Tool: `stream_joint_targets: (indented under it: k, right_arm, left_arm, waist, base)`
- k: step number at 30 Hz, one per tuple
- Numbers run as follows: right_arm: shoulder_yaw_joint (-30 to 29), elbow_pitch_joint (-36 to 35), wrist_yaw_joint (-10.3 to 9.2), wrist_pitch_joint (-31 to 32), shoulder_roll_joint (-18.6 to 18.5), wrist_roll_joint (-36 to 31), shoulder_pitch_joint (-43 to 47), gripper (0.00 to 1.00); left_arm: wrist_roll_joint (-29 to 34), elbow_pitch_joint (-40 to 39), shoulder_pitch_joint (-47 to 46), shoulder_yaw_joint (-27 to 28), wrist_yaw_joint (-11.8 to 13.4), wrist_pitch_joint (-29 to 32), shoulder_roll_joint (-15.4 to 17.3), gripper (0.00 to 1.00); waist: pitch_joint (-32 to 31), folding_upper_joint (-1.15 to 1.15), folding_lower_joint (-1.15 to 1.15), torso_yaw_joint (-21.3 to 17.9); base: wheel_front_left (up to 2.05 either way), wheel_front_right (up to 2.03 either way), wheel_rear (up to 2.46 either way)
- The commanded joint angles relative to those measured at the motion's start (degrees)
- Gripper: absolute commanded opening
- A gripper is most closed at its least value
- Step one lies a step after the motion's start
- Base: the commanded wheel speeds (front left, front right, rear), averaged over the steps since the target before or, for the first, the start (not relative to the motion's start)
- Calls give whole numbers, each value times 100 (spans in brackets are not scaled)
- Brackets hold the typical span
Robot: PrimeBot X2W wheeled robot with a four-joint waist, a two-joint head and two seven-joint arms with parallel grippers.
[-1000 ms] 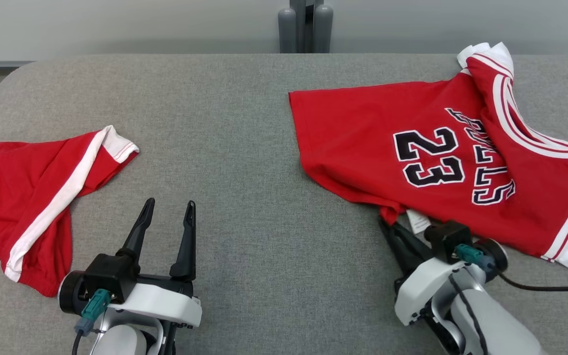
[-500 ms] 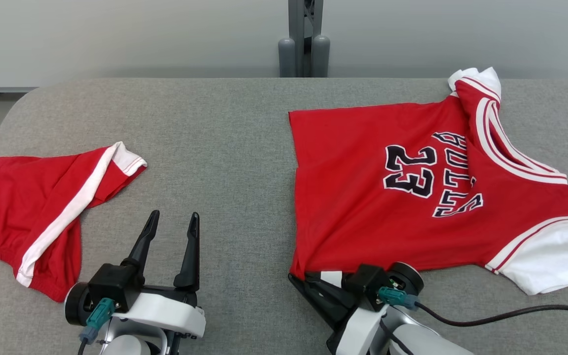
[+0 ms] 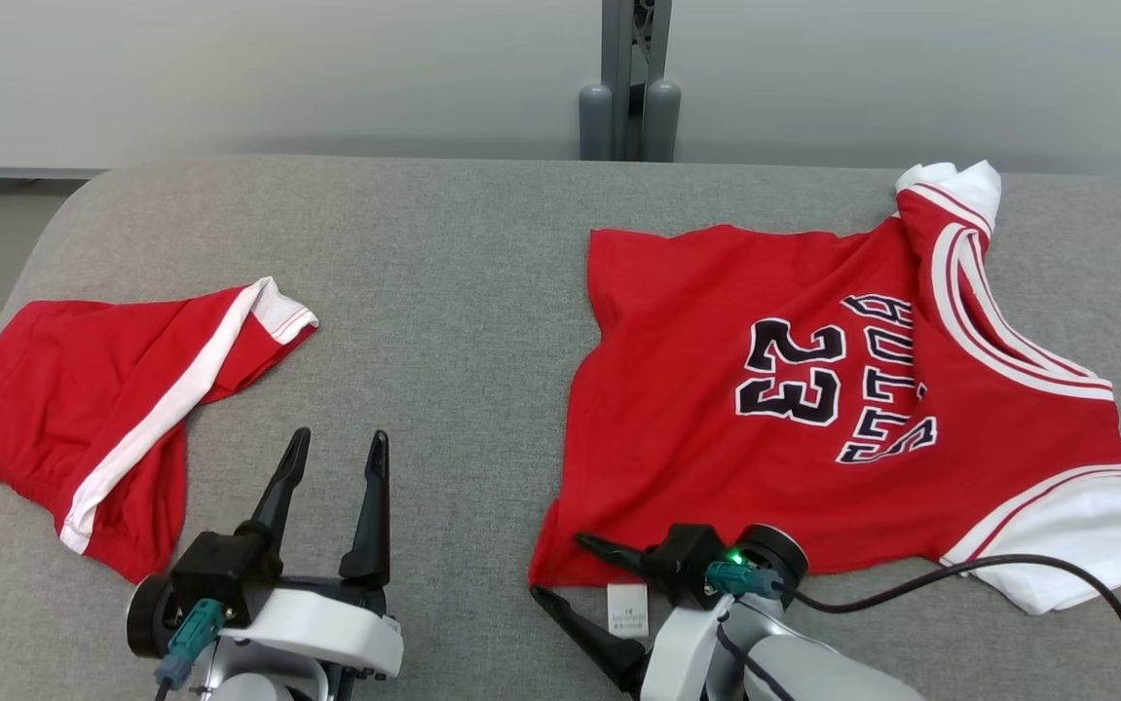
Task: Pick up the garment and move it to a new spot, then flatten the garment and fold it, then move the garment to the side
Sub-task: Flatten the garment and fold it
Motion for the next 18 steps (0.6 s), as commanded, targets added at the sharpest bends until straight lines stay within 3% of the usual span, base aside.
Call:
stream_joint_targets:
  k: [1,7,10,14,18]
  right_arm:
    - [-39,24,-2,-9,-25,62,-53,100]
    - [-298,112,-2,-10,-353,77,58,100]
    - [-768,15,-3,-9,-800,-5,230,100]
    - [-1754,-139,-2,-9,-1162,-216,447,100]
    - [-3041,-368,-2,-9,-1480,-831,748,100]
  left_arm:
    - [-14,13,62,25,23,0,25,100]
    - [-13,58,182,4,13,0,26,100]
    - [-8,39,262,-24,13,0,23,100]
    - [16,15,350,-40,17,0,26,100]
    - [27,11,435,-71,-6,0,24,100]
  waist:
    - [-38,0,0,-34]
    - [-295,0,0,-220]
    - [-472,0,0,-354]
    - [-603,0,0,-508]
    - [-646,0,0,-687]
  base:
    - [0,0,0]
    - [0,0,0]
    - [0,0,0]
    - [0,0,0]
    - [0,0,0]
